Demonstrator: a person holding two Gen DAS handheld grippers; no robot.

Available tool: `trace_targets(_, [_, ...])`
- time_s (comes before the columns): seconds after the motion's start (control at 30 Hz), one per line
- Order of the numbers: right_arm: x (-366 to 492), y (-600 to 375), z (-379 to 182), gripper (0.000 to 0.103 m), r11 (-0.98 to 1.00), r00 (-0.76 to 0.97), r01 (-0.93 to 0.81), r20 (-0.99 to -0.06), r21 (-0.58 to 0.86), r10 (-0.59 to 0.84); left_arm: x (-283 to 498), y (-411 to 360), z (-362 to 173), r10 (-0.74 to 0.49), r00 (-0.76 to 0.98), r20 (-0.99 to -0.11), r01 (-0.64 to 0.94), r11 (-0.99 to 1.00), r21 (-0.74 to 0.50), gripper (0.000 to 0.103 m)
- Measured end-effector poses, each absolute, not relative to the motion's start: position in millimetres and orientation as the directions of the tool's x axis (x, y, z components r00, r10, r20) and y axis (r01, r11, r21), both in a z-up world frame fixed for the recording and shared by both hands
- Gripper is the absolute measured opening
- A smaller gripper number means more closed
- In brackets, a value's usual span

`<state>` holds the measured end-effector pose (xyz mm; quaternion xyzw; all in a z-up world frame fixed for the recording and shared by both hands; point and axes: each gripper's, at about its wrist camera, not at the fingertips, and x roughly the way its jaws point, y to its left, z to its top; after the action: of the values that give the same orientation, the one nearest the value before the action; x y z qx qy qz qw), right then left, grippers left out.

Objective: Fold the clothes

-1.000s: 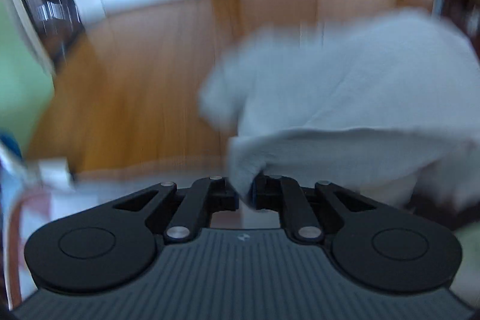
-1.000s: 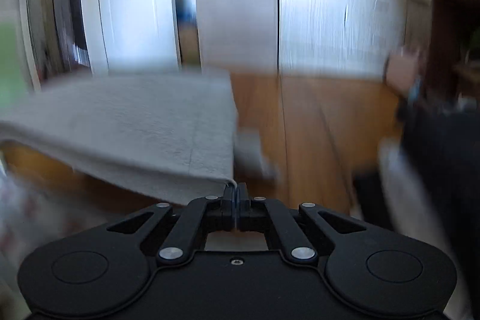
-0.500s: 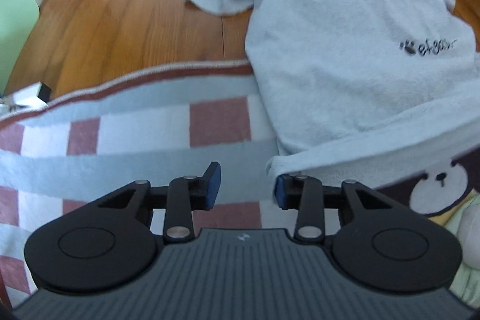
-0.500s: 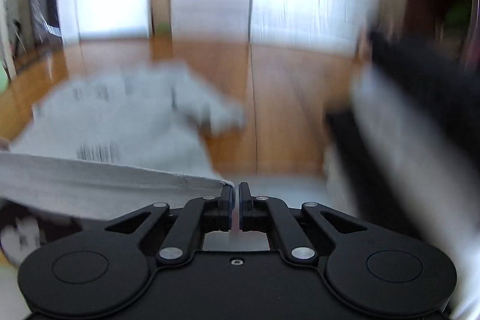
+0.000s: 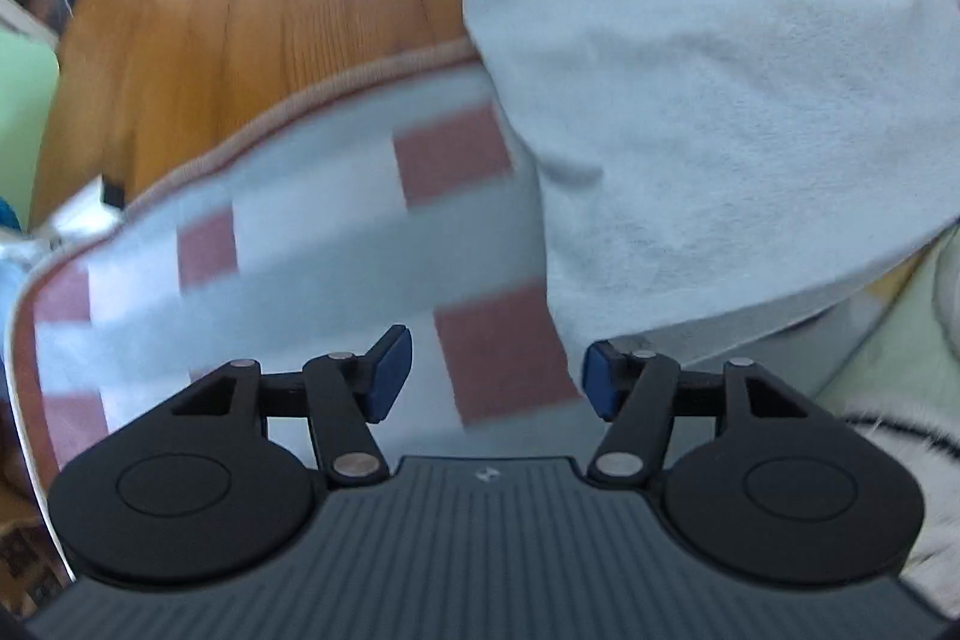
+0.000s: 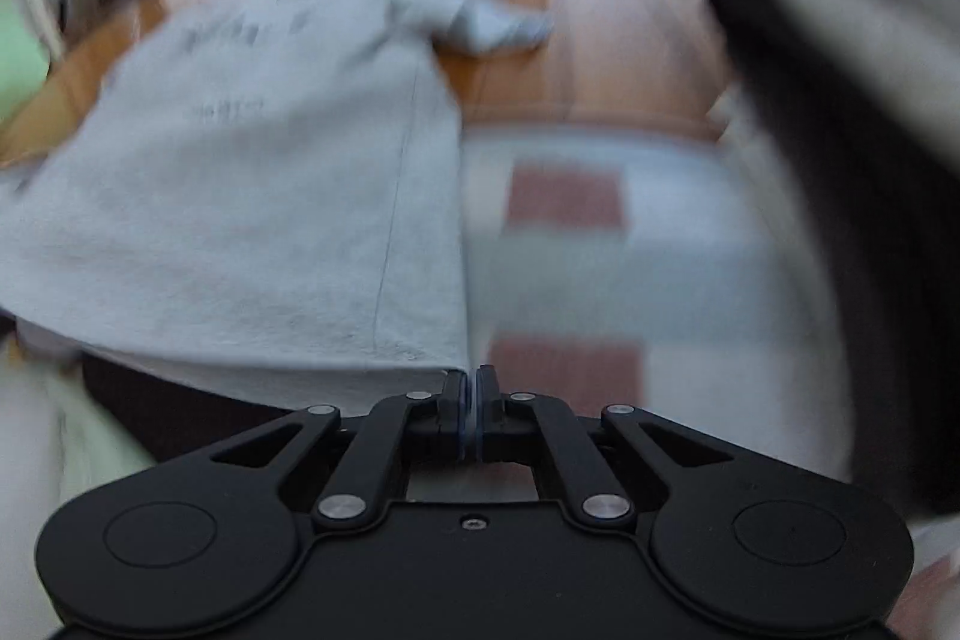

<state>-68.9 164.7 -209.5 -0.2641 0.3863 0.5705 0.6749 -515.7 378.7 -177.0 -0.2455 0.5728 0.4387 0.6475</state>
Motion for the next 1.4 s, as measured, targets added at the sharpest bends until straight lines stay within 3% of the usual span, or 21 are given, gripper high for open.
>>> trace_targets(0.13, [-71.8, 169.8, -196.4, 0.001, 0.191, 0.062, -0.98, -0.833, 0.053, 0.55, -521.5, 371.0, -174.5, 0.284, -0.007, -0.959, -0.862, 0.485, 0.15, 0.062])
trace_targets(0.23, [-58.3, 164.9, -190.6, 0.002, 0.25, 0.043, -0.961, -0.832, 0.117, 0.554, -525.7, 365.9, -164.8, 0.295, 0.015, -0.956, -0.868, 0.478, 0.134, 0.072])
trace_targets(0.37, [-66.2, 159.3, -192.5, 0.009, 0.231, -0.014, -0.958, -0.832, 0.169, 0.554, -531.3, 359.1, -151.8, 0.309, 0.042, -0.95, -0.875, 0.47, 0.114, 0.073])
trace_targets(0.47, [-57.8, 153.1, -177.6, 0.026, 0.22, -0.106, -0.927, -0.774, 0.305, 0.624, -535.4, 354.0, -142.1, 0.32, 0.063, -0.945, -0.88, 0.464, 0.098, 0.076])
trace_targets(0.53, [-52.1, 149.0, -167.6, 0.049, 0.207, -0.163, -0.897, -0.726, 0.392, 0.668, -538.3, 351.0, -134.4, 0.331, 0.078, -0.941, -0.886, 0.456, 0.087, 0.078])
trace_targets(0.67, [-43.9, 151.5, -146.0, 0.05, 0.17, -0.228, -0.856, -0.651, 0.488, 0.724, -540.1, 353.1, -107.0, 0.407, 0.094, -0.909, -0.918, 0.388, 0.079, 0.079])
trace_targets(0.8, [-57.0, 188.0, -120.7, 0.05, 0.111, -0.183, -0.928, -0.693, 0.357, 0.697, -524.8, 369.4, -89.5, 0.48, 0.049, -0.876, -0.949, 0.296, 0.109, 0.079])
trace_targets(0.93, [-68.6, 237.5, -86.6, 0.049, 0.017, -0.137, -0.98, -0.738, 0.197, 0.66, -495.2, 394.8, -72.8, 0.499, 0.124, -0.858, -0.971, 0.241, 0.0, 0.079])
trace_targets(1.07, [-70.7, 289.1, -39.5, 0.047, -0.029, -0.087, -0.996, -0.768, 0.089, 0.634, -448.8, 417.3, -49.4, 0.544, 0.162, -0.823, -0.968, 0.25, -0.025, 0.079])
trace_targets(1.17, [-57.2, 328.0, 1.1, 0.045, 0.022, -0.146, -0.981, -0.817, 0.19, 0.558, -424.9, 432.5, -31.7, 0.563, 0.183, -0.806, -0.974, 0.212, -0.073, 0.079])
trace_targets(1.3, [-30.8, 363.8, 42.9, 0.045, 0.25, -0.434, -0.807, -0.825, 0.535, 0.362, -409.8, 441.5, -14.7, 0.592, 0.189, -0.784, -0.979, 0.176, -0.103, 0.079])
trace_targets(1.4, [-49.8, 375.9, 108.2, 0.046, 0.223, -0.458, -0.804, -0.813, 0.552, 0.36, -410.9, 438.3, -14.1, 0.602, 0.184, -0.777, -0.978, 0.191, -0.084, 0.079])
